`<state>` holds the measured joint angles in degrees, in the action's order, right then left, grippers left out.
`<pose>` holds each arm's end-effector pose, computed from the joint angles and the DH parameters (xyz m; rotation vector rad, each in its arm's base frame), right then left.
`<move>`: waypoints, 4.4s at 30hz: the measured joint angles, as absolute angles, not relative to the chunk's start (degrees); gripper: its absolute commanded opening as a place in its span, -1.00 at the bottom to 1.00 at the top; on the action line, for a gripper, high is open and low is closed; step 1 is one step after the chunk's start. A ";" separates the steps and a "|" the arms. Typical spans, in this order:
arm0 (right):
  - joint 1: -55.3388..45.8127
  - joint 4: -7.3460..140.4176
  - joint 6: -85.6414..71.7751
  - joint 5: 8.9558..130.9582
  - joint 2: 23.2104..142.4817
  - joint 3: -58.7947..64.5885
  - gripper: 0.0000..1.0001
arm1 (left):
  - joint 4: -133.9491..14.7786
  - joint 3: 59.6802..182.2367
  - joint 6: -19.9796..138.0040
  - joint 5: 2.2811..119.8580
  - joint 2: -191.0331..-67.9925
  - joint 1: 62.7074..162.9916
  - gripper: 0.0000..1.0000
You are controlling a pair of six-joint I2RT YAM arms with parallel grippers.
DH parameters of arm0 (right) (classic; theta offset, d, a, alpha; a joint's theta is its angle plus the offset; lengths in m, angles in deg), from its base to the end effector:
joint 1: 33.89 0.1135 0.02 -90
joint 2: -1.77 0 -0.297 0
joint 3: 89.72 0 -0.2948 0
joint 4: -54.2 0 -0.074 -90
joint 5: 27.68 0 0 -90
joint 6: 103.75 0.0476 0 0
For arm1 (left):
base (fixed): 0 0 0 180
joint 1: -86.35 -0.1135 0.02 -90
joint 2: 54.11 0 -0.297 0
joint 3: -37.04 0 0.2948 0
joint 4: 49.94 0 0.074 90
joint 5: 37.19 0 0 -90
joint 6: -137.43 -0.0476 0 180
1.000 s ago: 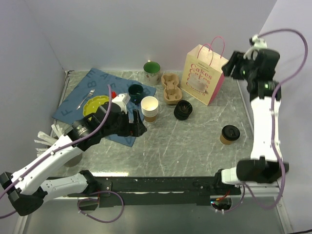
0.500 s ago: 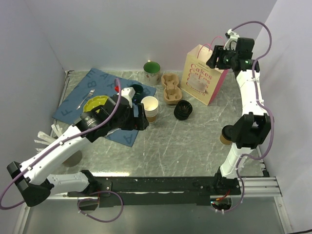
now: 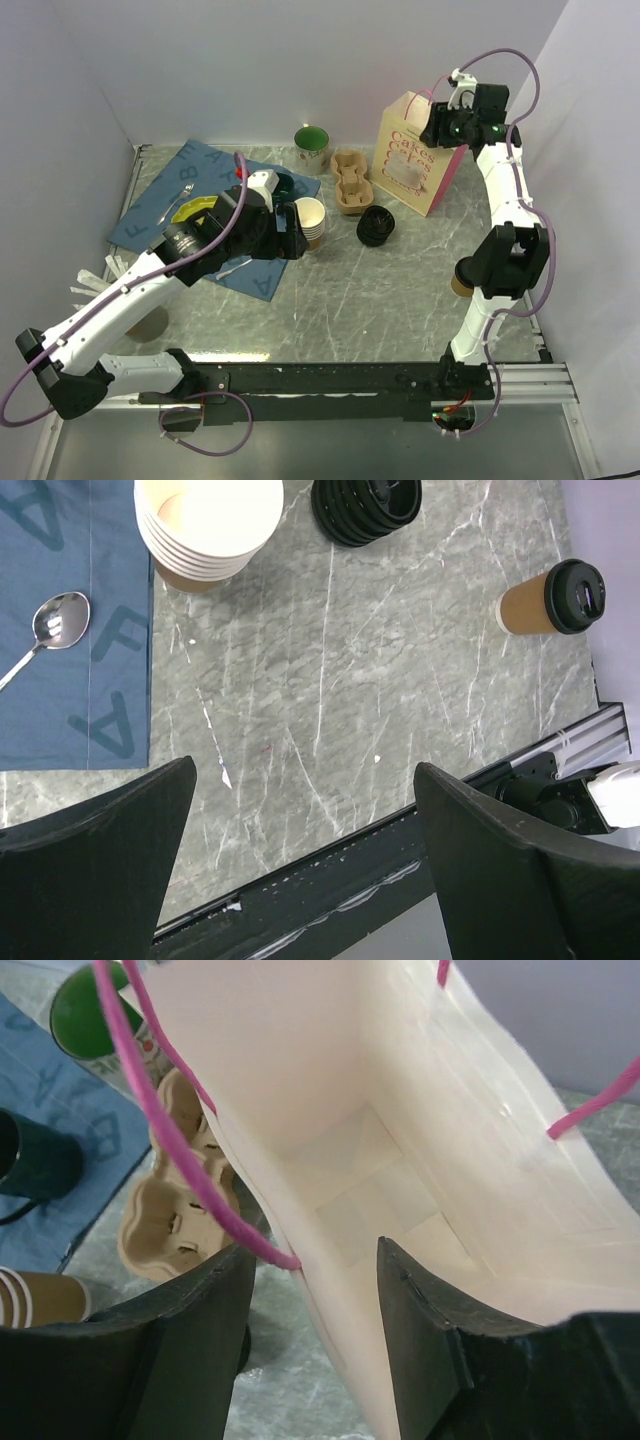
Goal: Pack the takeout coffee
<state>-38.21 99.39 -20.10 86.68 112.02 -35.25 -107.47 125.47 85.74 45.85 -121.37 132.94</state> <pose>0.5089 -0.0188 0.4113 -0.2911 2.0377 0.3291 0.1951 -0.1978 0.4220 0.0950 2.2858 -0.6777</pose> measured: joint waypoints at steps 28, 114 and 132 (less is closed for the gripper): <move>-35.76 94.89 -33.21 78.28 103.61 -33.78 -1.00 | -111.23 128.45 82.13 43.53 -122.01 131.01 0.94; 21.00 110.06 -33.65 76.16 55.57 1.50 0.27 | -111.51 128.05 89.41 60.53 -121.68 126.16 0.44; 9.24 118.06 -4.93 49.67 78.84 -31.84 0.15 | -109.20 126.79 84.88 59.53 -124.45 126.18 -0.79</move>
<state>9.24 118.06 -4.93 49.67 78.84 -31.84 -109.20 126.79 84.88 59.53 -124.45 126.18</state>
